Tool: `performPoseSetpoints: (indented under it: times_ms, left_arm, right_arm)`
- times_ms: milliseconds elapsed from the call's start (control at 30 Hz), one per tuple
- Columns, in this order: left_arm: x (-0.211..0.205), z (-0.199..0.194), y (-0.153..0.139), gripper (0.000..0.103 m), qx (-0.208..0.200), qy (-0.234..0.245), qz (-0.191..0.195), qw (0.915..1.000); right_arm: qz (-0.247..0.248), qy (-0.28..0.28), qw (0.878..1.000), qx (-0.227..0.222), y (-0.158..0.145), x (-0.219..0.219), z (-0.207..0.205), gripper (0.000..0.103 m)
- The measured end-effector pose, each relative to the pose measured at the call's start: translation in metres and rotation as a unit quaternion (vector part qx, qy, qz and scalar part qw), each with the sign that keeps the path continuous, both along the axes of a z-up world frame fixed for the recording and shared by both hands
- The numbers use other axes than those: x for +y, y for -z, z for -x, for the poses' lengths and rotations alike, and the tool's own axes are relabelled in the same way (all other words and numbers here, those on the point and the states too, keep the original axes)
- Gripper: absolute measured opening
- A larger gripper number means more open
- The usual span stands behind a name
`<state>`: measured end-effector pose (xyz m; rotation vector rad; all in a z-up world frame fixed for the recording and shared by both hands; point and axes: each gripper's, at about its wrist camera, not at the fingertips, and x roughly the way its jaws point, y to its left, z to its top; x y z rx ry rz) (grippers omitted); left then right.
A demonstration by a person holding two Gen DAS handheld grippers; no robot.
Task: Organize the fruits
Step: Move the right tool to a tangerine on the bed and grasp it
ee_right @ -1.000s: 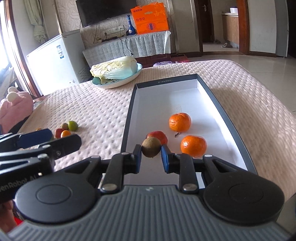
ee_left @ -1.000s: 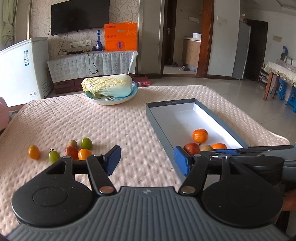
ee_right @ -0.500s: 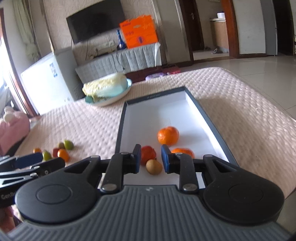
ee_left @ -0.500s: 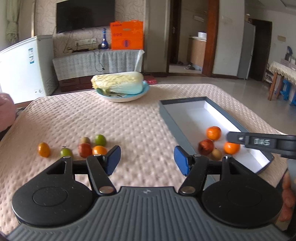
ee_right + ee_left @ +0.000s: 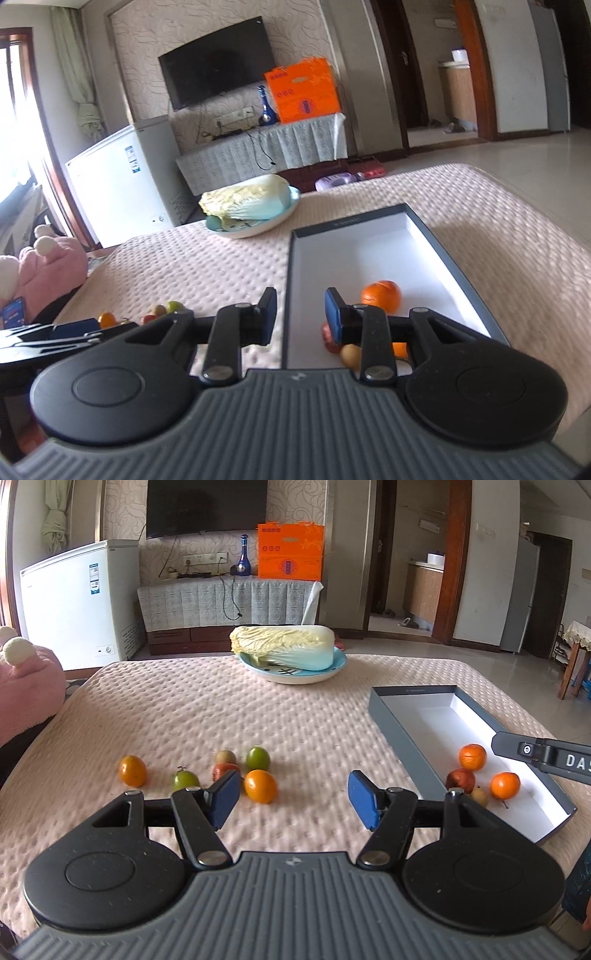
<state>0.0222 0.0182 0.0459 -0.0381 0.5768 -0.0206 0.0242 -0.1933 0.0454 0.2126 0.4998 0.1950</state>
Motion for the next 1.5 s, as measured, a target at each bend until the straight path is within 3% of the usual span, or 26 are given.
performPoseSetpoints:
  times_ms: [133,600,1500]
  left_arm:
    - [0.010,0.000,0.000,0.073,0.000,-0.009,0.004,1.0000]
    - [0.051,0.002,0.002,0.073,-0.002,-0.035,0.002,0.9994]
    - [0.111,0.011,0.001,0.073,-0.008,-0.087,0.026,0.9959]
  right_arm:
    - [0.010,-0.014,1.000,-0.020,-0.003,0.015,0.003,0.047]
    - [0.066,-0.106,0.992,-0.029,0.005,0.082,0.003,0.047]
    - [0.075,-0.159,0.984,0.031,0.040,0.149,-0.030,0.047]
